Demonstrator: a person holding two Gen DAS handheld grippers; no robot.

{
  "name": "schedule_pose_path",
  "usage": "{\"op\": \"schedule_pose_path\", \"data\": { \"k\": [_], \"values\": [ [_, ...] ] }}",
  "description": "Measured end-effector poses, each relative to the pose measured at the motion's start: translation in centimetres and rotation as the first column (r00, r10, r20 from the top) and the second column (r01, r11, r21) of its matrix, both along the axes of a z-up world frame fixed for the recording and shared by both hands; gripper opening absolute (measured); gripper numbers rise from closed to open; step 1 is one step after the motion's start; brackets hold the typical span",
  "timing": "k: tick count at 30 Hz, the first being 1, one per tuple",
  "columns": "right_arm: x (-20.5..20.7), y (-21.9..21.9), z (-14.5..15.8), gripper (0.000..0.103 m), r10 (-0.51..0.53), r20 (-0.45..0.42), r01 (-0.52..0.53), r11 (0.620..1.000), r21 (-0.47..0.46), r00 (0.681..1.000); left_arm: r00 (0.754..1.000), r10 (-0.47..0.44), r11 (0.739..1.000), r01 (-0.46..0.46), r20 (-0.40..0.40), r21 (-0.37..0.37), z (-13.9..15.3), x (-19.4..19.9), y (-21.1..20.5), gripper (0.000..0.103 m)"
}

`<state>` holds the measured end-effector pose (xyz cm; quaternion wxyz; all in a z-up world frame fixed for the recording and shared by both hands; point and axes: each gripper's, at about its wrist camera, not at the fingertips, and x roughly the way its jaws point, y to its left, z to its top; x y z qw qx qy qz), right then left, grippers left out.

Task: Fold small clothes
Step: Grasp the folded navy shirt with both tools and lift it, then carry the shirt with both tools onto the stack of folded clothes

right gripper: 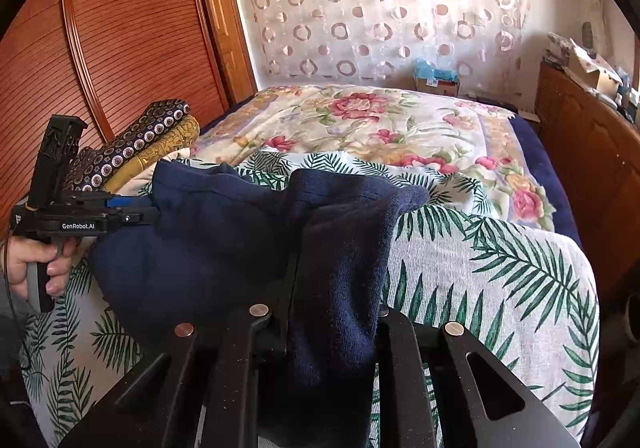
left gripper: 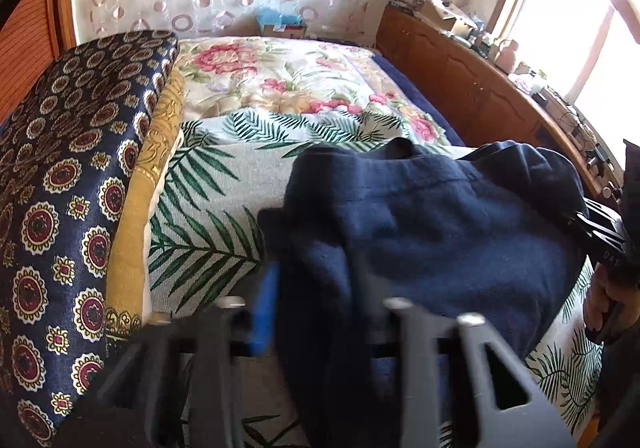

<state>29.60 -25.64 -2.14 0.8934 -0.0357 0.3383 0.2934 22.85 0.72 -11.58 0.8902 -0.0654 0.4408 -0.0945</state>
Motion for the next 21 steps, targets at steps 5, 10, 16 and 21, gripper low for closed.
{"op": "schedule_pose_path", "data": {
  "k": [5,10,16,21],
  "values": [
    [-0.6,-0.1,0.5,0.016,0.007,0.030,-0.007,1.000,0.002,1.000,0.998,-0.010,1.000,0.009,0.066,0.009,2.1,-1.6,-0.4,0.011],
    [-2.0,0.0,2.7,0.016,0.004,0.103,-0.006,1.000,0.018,0.995,0.984,-0.011,0.999,0.016,0.180,-0.031,6.3,-4.4,-0.4,0.010],
    [-1.9,1.2,7.3,0.016,0.063,0.201,-0.071,0.997,0.029,0.978,0.950,0.036,0.998,-0.018,0.309,-0.059,11.2,-8.0,1.6,0.010],
    [-0.4,6.4,11.4,0.016,0.206,0.283,-0.209,0.978,-0.018,0.937,0.914,0.128,0.992,-0.118,0.386,-0.049,13.8,-11.1,4.8,0.010]
  ]
}}
